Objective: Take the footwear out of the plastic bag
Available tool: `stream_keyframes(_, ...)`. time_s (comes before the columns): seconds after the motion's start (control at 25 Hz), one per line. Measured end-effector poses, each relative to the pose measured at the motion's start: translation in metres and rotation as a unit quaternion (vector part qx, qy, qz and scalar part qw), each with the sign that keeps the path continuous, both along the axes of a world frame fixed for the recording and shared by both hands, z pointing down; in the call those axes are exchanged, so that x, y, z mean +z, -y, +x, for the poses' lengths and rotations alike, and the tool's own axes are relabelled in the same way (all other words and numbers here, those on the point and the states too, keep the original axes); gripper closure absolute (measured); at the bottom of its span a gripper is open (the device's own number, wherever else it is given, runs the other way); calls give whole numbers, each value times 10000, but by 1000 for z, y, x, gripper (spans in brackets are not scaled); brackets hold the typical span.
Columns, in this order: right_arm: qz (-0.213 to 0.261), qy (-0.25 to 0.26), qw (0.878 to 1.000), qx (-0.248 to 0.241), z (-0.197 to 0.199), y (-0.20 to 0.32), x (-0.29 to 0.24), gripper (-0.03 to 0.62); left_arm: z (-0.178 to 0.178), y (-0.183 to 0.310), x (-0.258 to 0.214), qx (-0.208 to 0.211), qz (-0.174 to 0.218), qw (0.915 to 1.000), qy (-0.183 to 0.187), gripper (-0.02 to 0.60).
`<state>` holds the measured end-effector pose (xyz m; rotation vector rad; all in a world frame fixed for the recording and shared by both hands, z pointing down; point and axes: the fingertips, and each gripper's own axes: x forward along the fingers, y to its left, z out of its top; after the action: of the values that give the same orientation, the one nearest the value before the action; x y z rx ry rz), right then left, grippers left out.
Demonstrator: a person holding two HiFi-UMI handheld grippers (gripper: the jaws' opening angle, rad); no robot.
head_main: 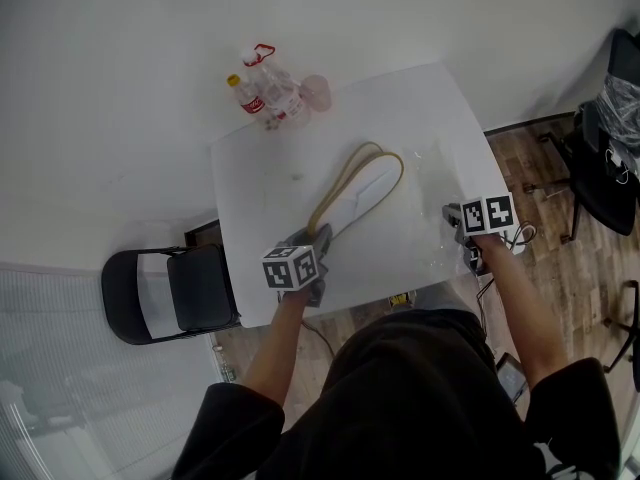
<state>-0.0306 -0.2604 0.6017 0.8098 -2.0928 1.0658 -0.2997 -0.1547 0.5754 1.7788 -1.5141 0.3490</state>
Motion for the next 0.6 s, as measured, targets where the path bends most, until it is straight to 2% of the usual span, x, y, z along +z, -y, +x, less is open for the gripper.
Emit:
stream_keyframes(0.04,109,66,9999,24,-1,3,-4,569,1,2,-4,15,103,9999,-13,484)
stream_keyframes(0.24,687,656,9954,99,-8,16,-42,577,-1,13,-39,4,717,9974,27,506)
stream_keyframes(0.36,1179,1032,9875,140,-9,27,-84,577,-13,20,-72,-68,1069,9942,86,508)
stream_keyframes(0.44,1781,1289,9755,92,-11,41,-127,577,-25,25,-105,-168,1464,9889,200,508)
stream_keyframes(0.6,3020,1677,9384,21,0,52,-222,577,-30,23,-170,-322,2232,9725,580,508)
